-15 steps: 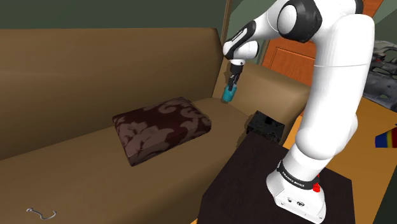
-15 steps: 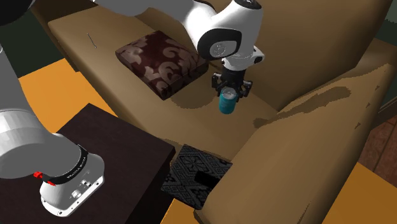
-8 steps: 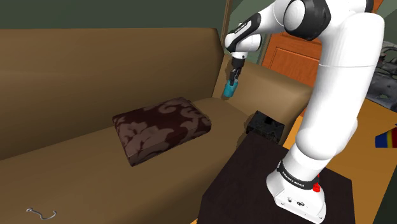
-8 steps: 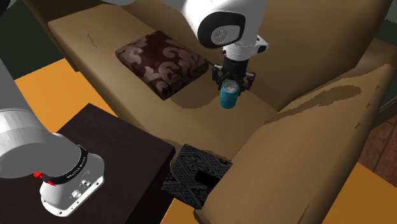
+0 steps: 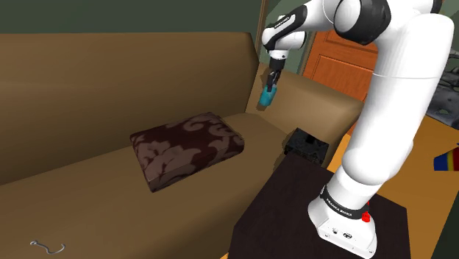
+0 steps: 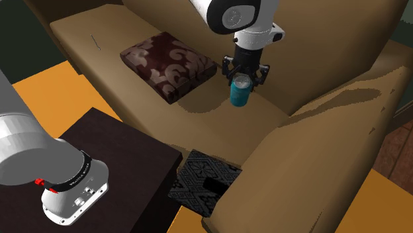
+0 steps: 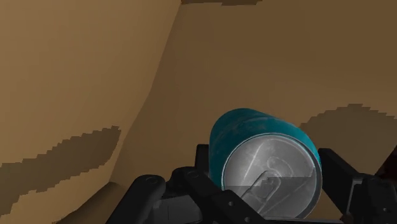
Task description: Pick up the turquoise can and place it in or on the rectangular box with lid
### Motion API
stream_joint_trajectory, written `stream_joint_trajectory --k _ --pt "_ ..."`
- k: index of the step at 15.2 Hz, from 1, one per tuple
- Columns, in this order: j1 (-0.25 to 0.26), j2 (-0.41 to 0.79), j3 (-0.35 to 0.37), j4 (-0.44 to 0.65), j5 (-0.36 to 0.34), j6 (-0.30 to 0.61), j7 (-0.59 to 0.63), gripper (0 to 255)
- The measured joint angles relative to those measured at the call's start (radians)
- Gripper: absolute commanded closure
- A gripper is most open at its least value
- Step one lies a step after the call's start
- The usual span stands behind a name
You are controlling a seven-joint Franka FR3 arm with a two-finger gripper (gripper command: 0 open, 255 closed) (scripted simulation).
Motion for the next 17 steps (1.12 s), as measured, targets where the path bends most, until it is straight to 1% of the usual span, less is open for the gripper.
stream_joint_trajectory --k 2,5,12,17 --pt "-0.002 -0.018 -0.005 -0.008 -0.008 -0.009 -0.004 255" --pt "-0.015 -0.083 -0.027 -0.082 -0.037 0.007 -0.029 255" --pt "-0.076 -0.229 -0.094 -0.203 -0.113 0.001 -0.124 255" --pt "-0.129 -0.295 -0.147 -0.267 -0.156 0.011 -0.208 255"
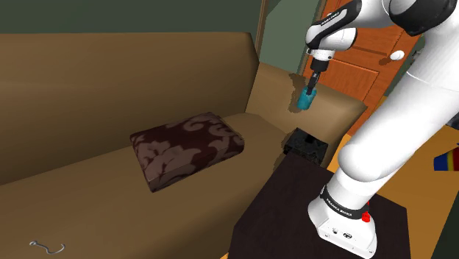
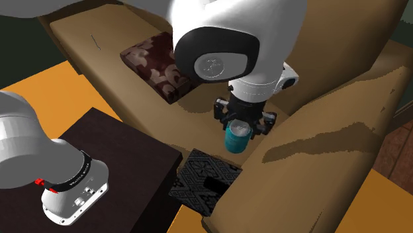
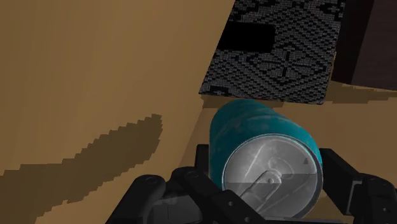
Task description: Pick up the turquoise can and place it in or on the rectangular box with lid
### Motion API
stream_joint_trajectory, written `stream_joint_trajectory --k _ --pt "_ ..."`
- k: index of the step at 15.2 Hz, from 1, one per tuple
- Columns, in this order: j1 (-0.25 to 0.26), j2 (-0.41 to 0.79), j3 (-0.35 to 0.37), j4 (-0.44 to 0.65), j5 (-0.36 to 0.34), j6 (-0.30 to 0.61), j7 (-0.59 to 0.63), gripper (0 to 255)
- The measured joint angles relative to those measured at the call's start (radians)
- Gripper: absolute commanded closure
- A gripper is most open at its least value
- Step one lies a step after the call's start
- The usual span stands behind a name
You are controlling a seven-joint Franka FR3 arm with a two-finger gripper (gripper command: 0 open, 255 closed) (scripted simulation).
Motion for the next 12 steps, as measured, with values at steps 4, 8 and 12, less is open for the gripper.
stream_joint_trajectory --k 4,8,12 --pt "-0.047 -0.046 -0.048 -0.024 -0.034 -0.010 -0.077 255" --pt "-0.093 -0.081 -0.100 -0.029 -0.063 -0.029 -0.159 255" --pt "-0.103 -0.073 -0.118 -0.060 -0.061 0.010 -0.187 255"
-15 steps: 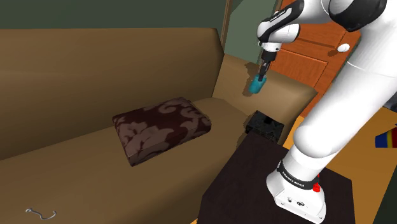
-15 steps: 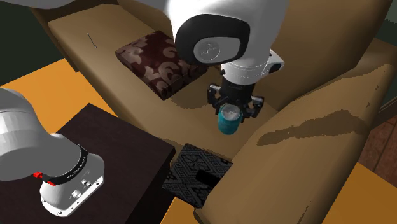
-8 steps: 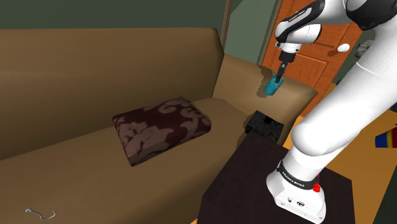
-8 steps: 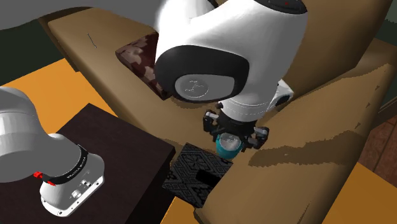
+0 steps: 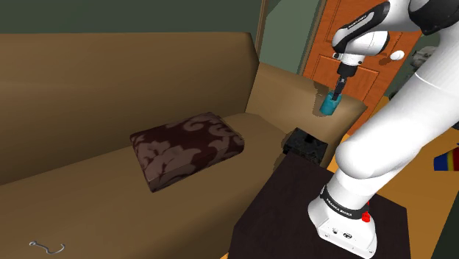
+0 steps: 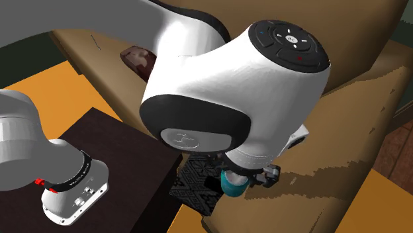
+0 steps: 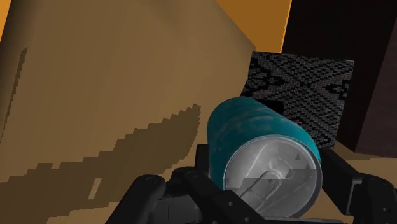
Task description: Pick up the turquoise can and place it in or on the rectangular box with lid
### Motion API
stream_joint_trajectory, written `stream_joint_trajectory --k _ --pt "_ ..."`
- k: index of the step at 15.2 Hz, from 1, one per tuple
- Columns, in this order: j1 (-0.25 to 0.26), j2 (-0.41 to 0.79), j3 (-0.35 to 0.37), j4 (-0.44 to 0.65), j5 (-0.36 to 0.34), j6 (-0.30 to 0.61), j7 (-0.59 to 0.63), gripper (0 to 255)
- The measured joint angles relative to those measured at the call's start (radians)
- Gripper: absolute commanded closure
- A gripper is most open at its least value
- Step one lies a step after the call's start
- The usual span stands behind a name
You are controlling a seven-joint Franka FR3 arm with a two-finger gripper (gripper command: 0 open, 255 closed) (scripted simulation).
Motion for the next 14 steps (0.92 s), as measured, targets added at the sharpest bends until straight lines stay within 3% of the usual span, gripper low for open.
stream_joint_trajectory --k 14 --pt "0.005 0.117 -0.019 -0.098 0.089 0.191 -0.063 255"
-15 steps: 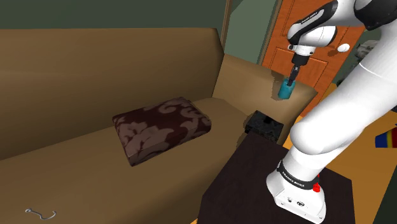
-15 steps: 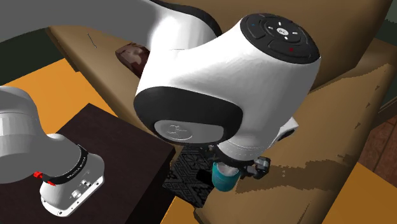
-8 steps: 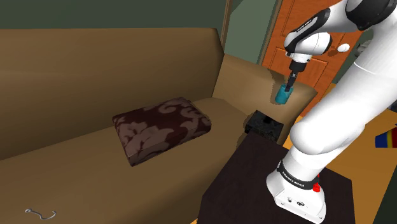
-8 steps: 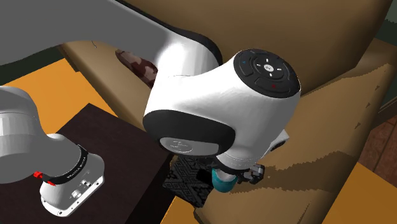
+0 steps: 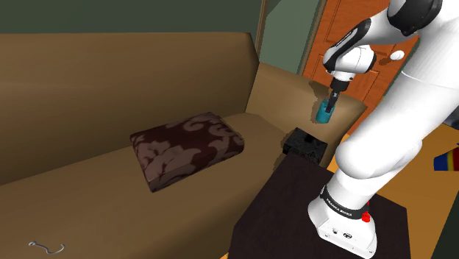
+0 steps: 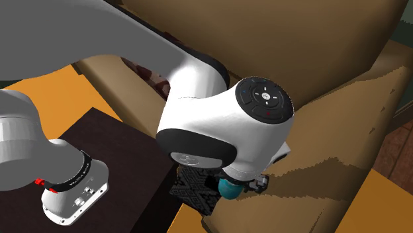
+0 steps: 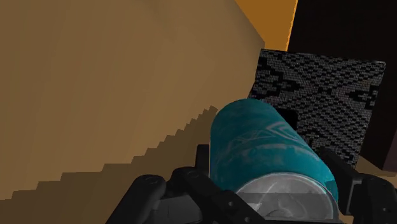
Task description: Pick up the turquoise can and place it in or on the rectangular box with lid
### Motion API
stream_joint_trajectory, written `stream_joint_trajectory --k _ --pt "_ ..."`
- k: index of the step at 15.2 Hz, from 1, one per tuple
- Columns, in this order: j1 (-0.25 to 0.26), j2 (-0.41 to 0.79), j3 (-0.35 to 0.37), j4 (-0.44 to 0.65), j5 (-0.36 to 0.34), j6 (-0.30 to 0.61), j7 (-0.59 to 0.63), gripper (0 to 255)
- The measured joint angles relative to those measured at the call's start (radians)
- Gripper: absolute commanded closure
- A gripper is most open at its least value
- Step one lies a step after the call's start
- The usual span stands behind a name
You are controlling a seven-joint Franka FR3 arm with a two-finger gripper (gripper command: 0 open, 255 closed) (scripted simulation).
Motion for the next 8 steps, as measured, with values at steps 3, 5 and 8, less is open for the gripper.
stream_joint_trajectory --k 3,5,8 --pt "-0.002 0.031 -0.002 -0.010 0.028 0.035 -0.022 255" --pt "-0.003 0.032 -0.002 -0.012 0.030 0.038 -0.024 255" --pt "-0.003 0.035 -0.001 -0.013 0.033 0.038 -0.026 255"
